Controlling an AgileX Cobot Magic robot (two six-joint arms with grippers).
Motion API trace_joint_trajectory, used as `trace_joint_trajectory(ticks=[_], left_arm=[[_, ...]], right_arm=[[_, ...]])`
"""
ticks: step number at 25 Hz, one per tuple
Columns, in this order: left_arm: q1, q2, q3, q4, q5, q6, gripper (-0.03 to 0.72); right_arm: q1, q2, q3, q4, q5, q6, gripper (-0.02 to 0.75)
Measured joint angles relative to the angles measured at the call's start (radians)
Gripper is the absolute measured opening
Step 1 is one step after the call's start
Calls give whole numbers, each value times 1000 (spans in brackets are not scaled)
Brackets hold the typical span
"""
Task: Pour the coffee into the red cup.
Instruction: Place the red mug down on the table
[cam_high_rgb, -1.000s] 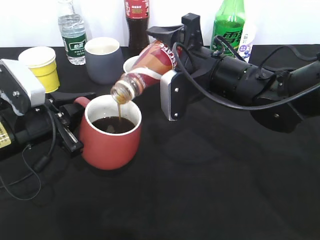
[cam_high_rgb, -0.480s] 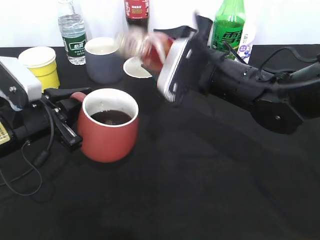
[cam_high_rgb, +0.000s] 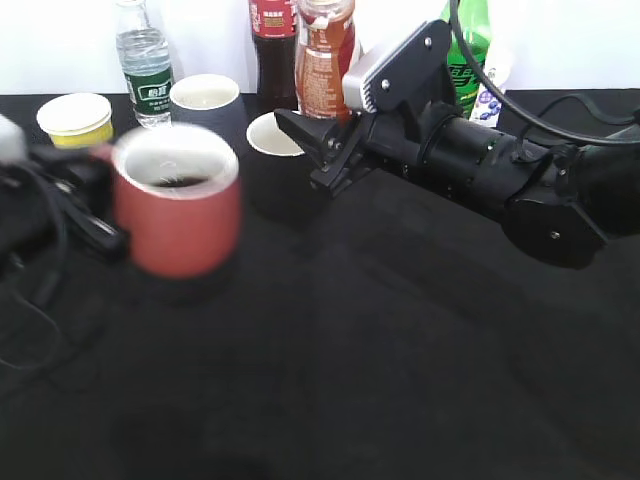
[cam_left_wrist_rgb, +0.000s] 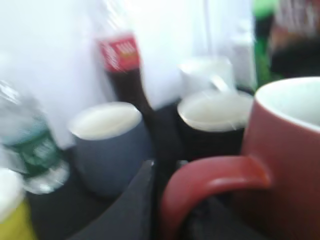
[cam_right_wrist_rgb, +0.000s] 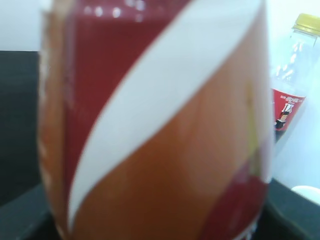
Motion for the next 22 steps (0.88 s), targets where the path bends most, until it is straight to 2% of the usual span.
trace_joint_trajectory(ticks=[3, 10, 15, 18, 22], left_arm=[[29, -65, 23, -114, -3, -1, 83], [278, -112, 5, -187, -2, 0, 94], [418, -110, -177, -184, 134, -1, 100], [517, -43, -292, -183, 169, -70, 101], [544, 168, -447, -171, 185, -92, 103]], right_arm=[[0, 0, 0, 8, 0, 1, 534], [0, 0, 0, 86, 0, 2, 534], [0, 0, 0, 106, 0, 3, 534], [0, 0, 0, 106, 0, 3, 534], [0, 0, 0, 112, 0, 3, 534]])
